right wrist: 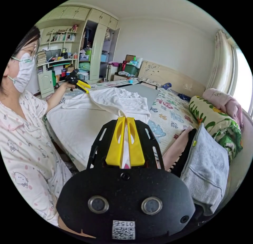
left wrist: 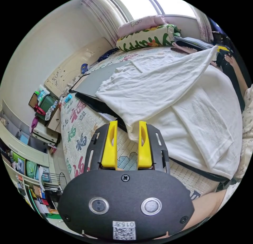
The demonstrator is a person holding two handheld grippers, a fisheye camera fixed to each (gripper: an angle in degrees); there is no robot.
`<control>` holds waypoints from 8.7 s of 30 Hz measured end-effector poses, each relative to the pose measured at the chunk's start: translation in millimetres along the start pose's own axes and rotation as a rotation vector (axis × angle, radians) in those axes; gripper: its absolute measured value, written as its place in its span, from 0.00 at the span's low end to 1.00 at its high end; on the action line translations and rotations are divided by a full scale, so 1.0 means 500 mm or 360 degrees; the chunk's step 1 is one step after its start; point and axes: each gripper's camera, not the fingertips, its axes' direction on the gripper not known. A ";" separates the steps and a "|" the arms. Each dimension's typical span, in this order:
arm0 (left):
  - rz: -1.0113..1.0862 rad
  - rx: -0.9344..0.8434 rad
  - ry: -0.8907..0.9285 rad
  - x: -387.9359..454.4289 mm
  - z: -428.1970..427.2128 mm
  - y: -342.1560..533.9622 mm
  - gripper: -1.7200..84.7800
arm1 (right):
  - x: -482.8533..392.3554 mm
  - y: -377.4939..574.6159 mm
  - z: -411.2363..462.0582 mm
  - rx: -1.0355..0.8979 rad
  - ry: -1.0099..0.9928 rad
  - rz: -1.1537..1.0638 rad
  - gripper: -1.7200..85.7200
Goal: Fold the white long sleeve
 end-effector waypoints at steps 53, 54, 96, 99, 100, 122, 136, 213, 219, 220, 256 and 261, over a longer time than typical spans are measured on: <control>0.0059 -0.0171 -0.0050 0.027 0.226 0.081 0.06 | 0.056 0.101 0.012 -0.0211 -0.0194 0.0335 0.03; 0.0061 -0.0171 -0.0051 0.030 0.228 0.082 0.06 | 0.056 0.101 0.016 -0.0237 -0.0197 0.0334 0.03; 0.0110 -0.0161 -0.0108 0.167 0.363 0.203 0.04 | -0.202 0.102 0.007 -0.0415 -0.0270 -0.0464 0.02; 0.0109 -0.0168 -0.0112 0.163 0.376 0.224 0.04 | -0.202 0.105 0.011 -0.0464 -0.0276 -0.0469 0.02; 0.0103 -0.0167 -0.0111 0.158 0.381 0.235 0.04 | -0.198 0.107 0.010 -0.0478 -0.0292 -0.0466 0.01; -0.0851 0.0683 0.0207 -0.152 0.342 0.520 0.12 | 0.207 -0.255 0.282 0.0066 -0.0543 0.0215 0.13; -0.0512 0.0117 0.0258 -0.138 0.530 0.381 0.11 | 0.291 -0.557 0.800 -0.0410 -0.0065 0.0379 0.15; 0.0030 0.0056 -0.0292 0.607 -0.471 0.317 0.03 | -0.043 0.107 0.034 -0.0360 -0.0391 -0.0266 0.06; -0.0648 0.0362 -0.0180 0.396 -0.484 0.625 0.03 | 0.164 0.120 -0.015 -0.0073 -0.0527 0.0222 0.09; -0.0879 0.0451 -0.0081 0.326 -0.458 0.686 0.03 | 0.211 0.118 0.001 -0.0061 -0.0574 0.0342 0.11; -0.1448 0.0296 0.0444 -0.151 0.413 0.970 0.03 | 0.556 -0.129 0.541 -0.0243 -0.0326 0.1058 0.06; -0.1384 0.0290 0.0392 -0.204 0.446 0.898 0.03 | 0.549 -0.171 0.587 -0.0294 -0.0173 0.0994 0.06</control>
